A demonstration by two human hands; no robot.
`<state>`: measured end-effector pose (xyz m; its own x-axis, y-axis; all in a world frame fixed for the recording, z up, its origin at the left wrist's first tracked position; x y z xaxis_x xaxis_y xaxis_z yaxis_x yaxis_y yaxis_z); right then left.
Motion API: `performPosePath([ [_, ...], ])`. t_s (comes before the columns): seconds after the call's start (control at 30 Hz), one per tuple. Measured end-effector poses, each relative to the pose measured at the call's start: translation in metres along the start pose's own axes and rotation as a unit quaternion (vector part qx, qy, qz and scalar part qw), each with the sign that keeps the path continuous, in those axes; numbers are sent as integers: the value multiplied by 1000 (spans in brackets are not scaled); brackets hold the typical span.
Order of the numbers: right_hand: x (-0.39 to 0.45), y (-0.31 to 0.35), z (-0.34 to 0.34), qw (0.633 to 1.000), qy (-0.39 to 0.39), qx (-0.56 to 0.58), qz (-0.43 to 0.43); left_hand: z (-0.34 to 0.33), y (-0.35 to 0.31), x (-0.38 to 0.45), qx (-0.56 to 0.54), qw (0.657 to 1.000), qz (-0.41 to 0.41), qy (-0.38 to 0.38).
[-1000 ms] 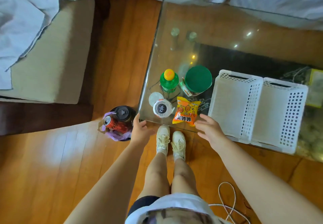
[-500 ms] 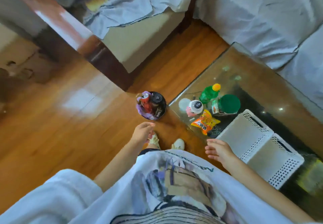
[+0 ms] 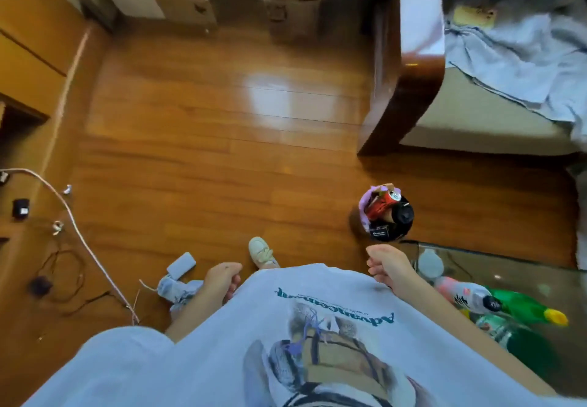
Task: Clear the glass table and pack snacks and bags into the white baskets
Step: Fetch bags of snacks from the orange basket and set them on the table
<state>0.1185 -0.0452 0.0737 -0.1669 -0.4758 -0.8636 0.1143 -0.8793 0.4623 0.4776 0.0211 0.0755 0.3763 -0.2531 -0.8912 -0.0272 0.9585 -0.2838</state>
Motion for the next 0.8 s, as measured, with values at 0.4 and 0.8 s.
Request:
performPosePath([
  [0.4, 1, 100, -193, 994, 57, -88, 9, 160, 0, 86, -139, 984, 110, -24],
  [0.8, 57, 182, -273, 973, -6, -229, -31, 206, -130, 127, -210, 976, 41, 30],
])
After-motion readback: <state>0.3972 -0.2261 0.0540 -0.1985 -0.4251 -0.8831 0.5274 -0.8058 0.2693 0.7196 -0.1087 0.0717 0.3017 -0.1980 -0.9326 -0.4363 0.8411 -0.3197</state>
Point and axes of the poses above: each hand's wrist, its own x-axis towards the middle knuckle, its own z-axis out of the back of the hand, y = z × x, the point moved 9 cm from there along x, towards the middle knuckle, and after that the axes turned 5 degrees about z, right-handed, at the moved point
